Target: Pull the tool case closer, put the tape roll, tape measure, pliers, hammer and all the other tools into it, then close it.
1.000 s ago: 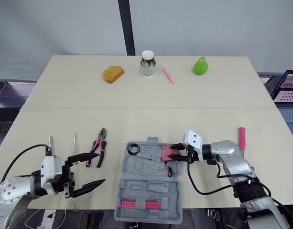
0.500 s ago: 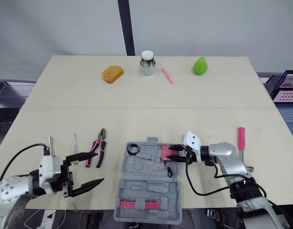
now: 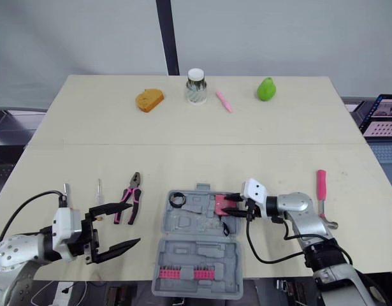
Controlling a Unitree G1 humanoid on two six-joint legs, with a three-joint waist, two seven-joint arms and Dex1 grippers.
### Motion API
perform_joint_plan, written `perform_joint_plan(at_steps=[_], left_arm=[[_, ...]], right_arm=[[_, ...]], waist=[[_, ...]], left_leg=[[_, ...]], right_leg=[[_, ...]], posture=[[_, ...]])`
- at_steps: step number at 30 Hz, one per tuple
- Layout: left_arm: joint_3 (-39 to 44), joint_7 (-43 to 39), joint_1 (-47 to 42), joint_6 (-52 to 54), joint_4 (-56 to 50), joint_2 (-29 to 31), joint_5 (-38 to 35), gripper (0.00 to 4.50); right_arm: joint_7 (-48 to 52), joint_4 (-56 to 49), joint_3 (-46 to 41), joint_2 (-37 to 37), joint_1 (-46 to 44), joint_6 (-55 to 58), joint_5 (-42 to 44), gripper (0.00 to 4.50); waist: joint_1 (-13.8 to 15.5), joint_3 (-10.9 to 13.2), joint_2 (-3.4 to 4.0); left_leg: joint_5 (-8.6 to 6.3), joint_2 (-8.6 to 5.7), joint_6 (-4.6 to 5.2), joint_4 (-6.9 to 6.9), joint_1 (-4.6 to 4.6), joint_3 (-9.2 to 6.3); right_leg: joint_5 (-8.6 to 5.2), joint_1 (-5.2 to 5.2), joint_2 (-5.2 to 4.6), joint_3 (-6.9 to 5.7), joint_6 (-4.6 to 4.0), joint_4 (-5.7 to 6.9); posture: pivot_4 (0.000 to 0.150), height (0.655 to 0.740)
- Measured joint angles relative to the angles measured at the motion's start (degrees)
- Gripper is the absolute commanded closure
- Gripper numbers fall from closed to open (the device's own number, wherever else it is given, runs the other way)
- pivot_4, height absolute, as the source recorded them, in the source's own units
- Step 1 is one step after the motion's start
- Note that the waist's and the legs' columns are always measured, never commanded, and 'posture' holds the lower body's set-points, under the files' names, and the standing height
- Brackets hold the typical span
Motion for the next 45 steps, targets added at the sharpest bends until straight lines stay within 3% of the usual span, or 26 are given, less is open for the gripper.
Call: perform_joint_plan(at_steps=[19, 27, 32, 37, 45], left_arm=[[-0.40, -0.36, -0.82, 0.48, 0.01, -0.11, -0.88, 0.00], [-2.15, -1.94, -3.98, 2.52, 0.32, -0.12, -2.59, 0.00], [-0.91, -2.04, -0.95, 3.93, -0.13, 0.01, -4.05, 0.00], [0.52, -1.51, 5.29, 4.15, 0.04, -0.73, -3.77, 0.00], [2.79, -2.83, 15.57, 1.30, 1.30, -2.68, -3.46, 0.00]], right_arm=[[-0.89, -2.41, -0.31, -0.17, 0.95, 1.50, -0.40, 2.59], [-2.69, -22.15, -3.54, -6.00, 5.39, 17.25, 4.85, 2.59], [-4.65, -41.43, -12.59, -14.76, 15.09, 32.05, 13.13, 2.59], [-6.12, -51.49, -20.29, -17.43, 29.49, 39.64, 19.12, 2.59], [-7.66, -54.03, -26.05, -16.91, 47.40, 38.68, 19.24, 2.59]], waist=[[0.03, -0.06, -0.10], [0.27, 0.05, 0.08], [0.87, 0.06, 0.08], [1.64, 0.07, 0.07], [1.87, 0.06, 0.03]], left_leg=[[-0.01, 0.00, -0.01, 0.00, 0.04, 0.00], [0.00, -0.05, 0.00, 0.01, -0.14, -0.02], [-0.03, -0.04, 0.02, -0.08, -0.16, -0.07], [-0.04, -0.01, 0.03, -0.06, -0.15, -0.02], [-0.13, 0.01, 0.09, -0.05, -0.16, 0.00]], right_leg=[[0.00, 0.04, -0.01, 0.02, 0.00, 0.00], [0.00, -0.10, -0.07, 0.00, 0.00, -0.03], [0.00, -0.05, -0.06, -0.02, 0.00, -0.17], [0.00, -0.01, -0.08, -0.01, 0.01, -0.29], [0.01, 0.02, -0.07, 0.01, 0.03, -0.68]], posture=[[0.150, 0.6950], [0.150, 0.6950], [0.150, 0.6950], [0.150, 0.6950], [0.150, 0.6950]])
